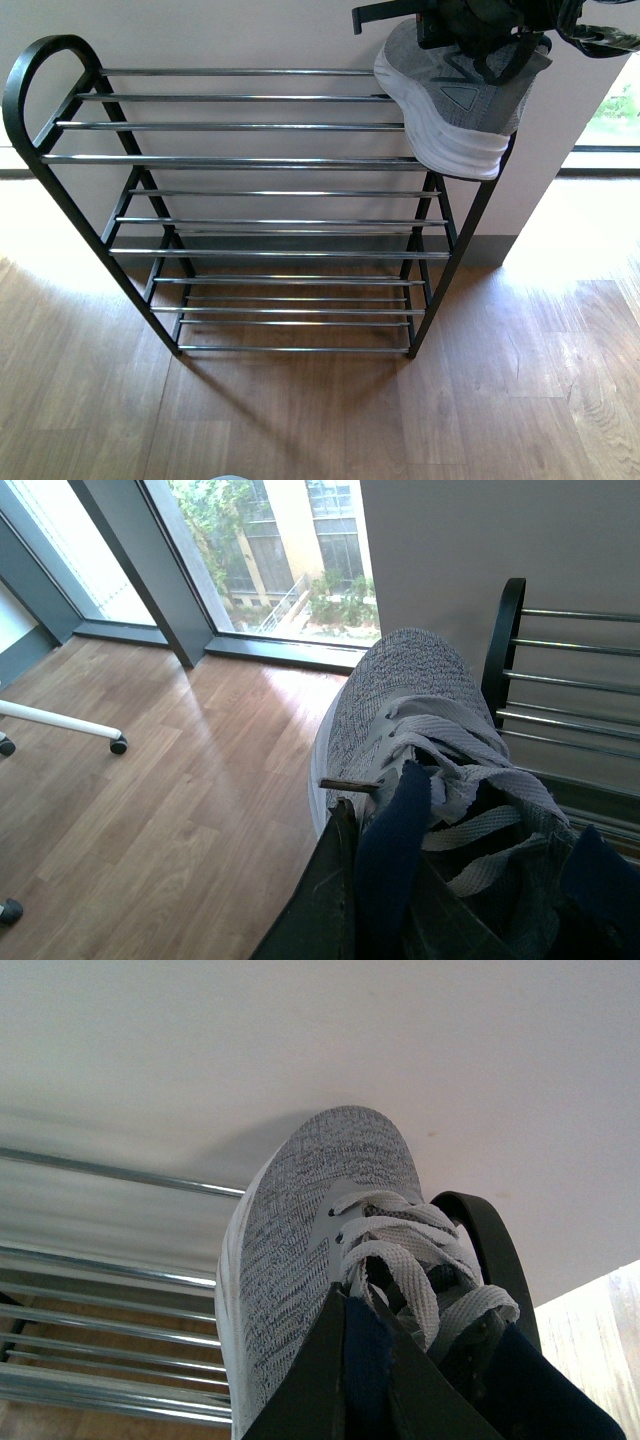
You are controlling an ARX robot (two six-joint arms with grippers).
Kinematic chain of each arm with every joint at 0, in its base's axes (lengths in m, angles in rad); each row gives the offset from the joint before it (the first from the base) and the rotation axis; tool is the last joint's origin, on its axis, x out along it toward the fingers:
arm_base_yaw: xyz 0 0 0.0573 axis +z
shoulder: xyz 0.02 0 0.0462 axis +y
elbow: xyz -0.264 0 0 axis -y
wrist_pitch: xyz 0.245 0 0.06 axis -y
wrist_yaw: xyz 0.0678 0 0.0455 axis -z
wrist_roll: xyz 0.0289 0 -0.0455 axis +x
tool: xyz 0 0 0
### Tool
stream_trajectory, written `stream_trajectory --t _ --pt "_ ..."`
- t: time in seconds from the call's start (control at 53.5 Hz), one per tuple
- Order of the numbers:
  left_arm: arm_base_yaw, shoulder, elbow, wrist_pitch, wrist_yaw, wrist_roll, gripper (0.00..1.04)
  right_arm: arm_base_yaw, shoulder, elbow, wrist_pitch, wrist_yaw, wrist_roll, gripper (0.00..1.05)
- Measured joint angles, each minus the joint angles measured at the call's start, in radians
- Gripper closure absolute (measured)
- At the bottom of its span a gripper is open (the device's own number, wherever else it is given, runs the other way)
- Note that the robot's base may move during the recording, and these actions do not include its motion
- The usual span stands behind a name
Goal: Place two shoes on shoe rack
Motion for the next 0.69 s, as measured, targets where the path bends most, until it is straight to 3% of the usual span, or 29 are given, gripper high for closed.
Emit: stream_trajectory --t 0.075,0.392,0.617,0.691 --pt "0.000 0.000 0.000 0.000 0.000 0.000 1.03 -0.002 0.000 0.002 -0.037 0.000 0.004 0.99" --pt "0.000 0.000 0.000 0.000 0.000 0.000 1.03 -0.013 -0.030 -0.001 -0.120 -0.030 0.064 0.51" --pt "0.000 0.000 0.000 0.000 0.000 0.000 1.03 -0.082 -0.290 -0.129 -0.273 -0.137 0.144 0.08" --pt "0.000 0.000 0.000 0.000 0.000 0.000 1.03 -0.134 -0.415 -0.207 -0.275 -0.130 0.130 0.10"
